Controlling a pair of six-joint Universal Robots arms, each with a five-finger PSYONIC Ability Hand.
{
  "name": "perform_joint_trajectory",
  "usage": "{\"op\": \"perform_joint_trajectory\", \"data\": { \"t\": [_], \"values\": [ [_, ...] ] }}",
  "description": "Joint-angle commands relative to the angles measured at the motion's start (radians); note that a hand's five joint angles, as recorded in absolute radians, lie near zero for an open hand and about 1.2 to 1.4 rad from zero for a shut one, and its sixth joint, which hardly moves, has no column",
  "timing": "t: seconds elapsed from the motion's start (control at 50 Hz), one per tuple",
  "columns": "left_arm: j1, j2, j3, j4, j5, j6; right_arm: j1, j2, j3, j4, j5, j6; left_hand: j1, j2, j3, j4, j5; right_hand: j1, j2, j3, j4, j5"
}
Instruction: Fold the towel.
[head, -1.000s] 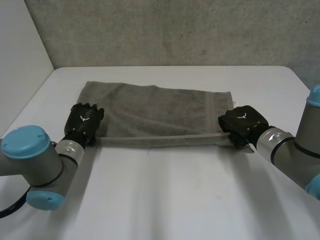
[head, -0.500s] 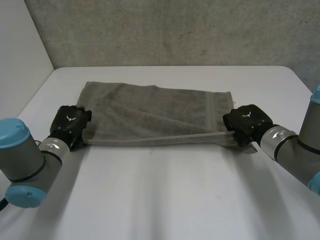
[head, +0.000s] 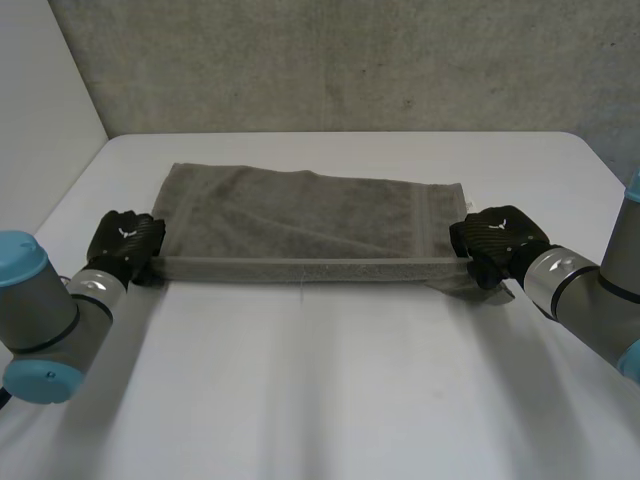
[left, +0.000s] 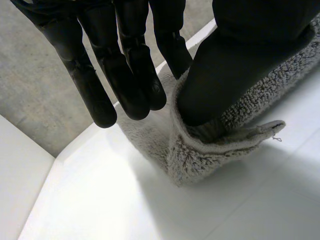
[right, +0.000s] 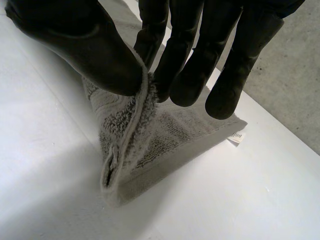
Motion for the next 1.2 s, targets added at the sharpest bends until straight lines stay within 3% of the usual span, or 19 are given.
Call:
{"op": "perform_joint_trajectory", "data": {
  "t": [0.02, 0.14, 0.2, 0.28, 0.42, 0.5, 0.58, 0.74, 0.9, 0.94, 0.96, 1.0, 1.02, 1.04, 1.06, 1.1, 1.12, 1.14, 1.2],
  "values": [
    [0.015, 0.021, -0.001, -0.001, -0.001, -0.001, -0.011, -0.006, -0.003, 0.0, 0.005, 0.009, 0.24, 0.201, 0.202, 0.202, 0.225, 0.06, 0.06, 0.057, 0.063, 0.04],
    [0.009, 0.193, -0.027, -0.004, -0.002, -0.001, -0.015, -0.069, -0.046, 0.014, 0.014, 0.019, 0.24, 0.201, 0.202, 0.202, 0.225, 0.06, 0.06, 0.057, 0.063, 0.04],
    [0.003, 0.347, -0.051, -0.008, -0.002, -0.004, -0.017, -0.198, -0.08, 0.045, 0.006, 0.015, 0.24, 0.201, 0.202, 0.202, 0.225, 0.06, 0.06, 0.057, 0.063, 0.04],
    [-0.022, 0.56, -0.054, -0.045, 0.002, -0.033, -0.029, -0.36, -0.175, 0.17, 0.003, 0.009, 0.24, 0.201, 0.202, 0.202, 0.225, 0.06, 0.06, 0.057, 0.063, 0.04],
    [-0.033, 0.711, -0.013, -0.195, 0.079, -0.052, -0.061, -0.406, -0.344, 0.414, -0.033, -0.031, 0.24, 0.201, 0.202, 0.202, 0.225, 0.06, 0.06, 0.057, 0.063, 0.04],
    [-0.028, 0.646, 0.025, -0.286, 0.148, -0.052, -0.104, -0.327, -0.393, 0.535, -0.069, -0.148, 0.24, 0.201, 0.202, 0.202, 0.225, 0.06, 0.06, 0.057, 0.063, 0.04],
    [-0.027, 0.538, 0.055, -0.321, 0.153, -0.047, -0.087, -0.261, -0.41, 0.574, -0.06, -0.221, 0.24, 0.201, 0.202, 0.202, 0.225, 0.06, 0.06, 0.057, 0.063, 0.04],
    [-0.028, 0.243, 0.176, -0.416, 0.143, -0.024, -0.026, -0.069, -0.497, 0.591, 0.028, -0.291, 0.24, 0.201, 0.202, 0.202, 0.225, 0.06, 0.06, 0.057, 0.063, 0.04],
    [-0.054, -0.017, 0.478, -0.476, 0.016, 0.048, 0.051, 0.175, -0.684, 0.545, 0.063, -0.285, 0.24, 0.201, 0.202, 0.202, 0.225, 0.06, 0.06, 0.057, 0.063, 0.04],
    [-0.074, -0.053, 0.552, -0.475, -0.008, 0.052, 0.081, 0.251, -0.796, 0.435, 0.103, -0.284, 0.24, 0.201, 0.202, 0.202, 0.225, 0.06, 0.06, 0.057, 0.063, 0.04],
    [-0.092, -0.072, 0.628, -0.455, -0.021, 0.046, 0.081, 0.252, -0.796, 0.434, 0.103, -0.284, 0.24, 0.201, 0.202, 0.202, 0.225, 0.06, 0.06, 0.057, 0.063, 0.04],
    [-0.102, -0.082, 0.703, -0.407, -0.024, 0.04, 0.095, 0.276, -0.89, 0.221, 0.16, -0.281, 0.24, 0.201, 0.202, 0.202, 0.225, 0.06, 0.06, 0.057, 0.063, 0.04],
    [-0.118, -0.083, 0.754, -0.328, -0.022, 0.031, 0.095, 0.276, -0.89, 0.219, 0.16, -0.281, 0.24, 0.201, 0.202, 0.202, 0.225, 0.06, 0.06, 0.057, 0.063, 0.04],
    [-0.125, -0.079, 0.775, -0.217, -0.022, 0.013, 0.098, 0.267, -0.911, 0.086, 0.183, -0.271, 0.24, 0.201, 0.202, 0.202, 0.225, 0.06, 0.06, 0.057, 0.063, 0.04],
    [-0.125, -0.079, 0.776, -0.216, -0.022, 0.012, 0.098, 0.267, -0.911, 0.084, 0.183, -0.271, 0.24, 0.201, 0.202, 0.202, 0.225, 0.06, 0.06, 0.057, 0.063, 0.04],
    [-0.145, -0.028, 0.78, 0.042, -0.033, -0.044, 0.1, 0.208, -0.887, -0.183, 0.215, -0.232, 0.24, 0.201, 0.202, 0.202, 0.225, 0.06, 0.06, 0.057, 0.063, 0.04],
    [-0.145, -0.028, 0.78, 0.044, -0.033, -0.044, 0.1, 0.207, -0.887, -0.184, 0.215, -0.231, 0.24, 0.201, 0.202, 0.202, 0.225, 0.06, 0.06, 0.057, 0.063, 0.04],
    [-0.148, 0.021, 0.766, 0.161, -0.039, -0.088, 0.1, 0.146, -0.849, -0.255, 0.215, -0.206, 0.24, 0.201, 0.202, 0.202, 0.225, 0.06, 0.06, 0.057, 0.063, 0.04],
    [-0.137, 0.114, 0.704, 0.278, -0.056, -0.171, 0.086, 0.031, -0.781, -0.281, 0.203, -0.135, 0.24, 0.201, 0.202, 0.202, 0.225, 0.06, 0.06, 0.057, 0.063, 0.04]
  ]
}}
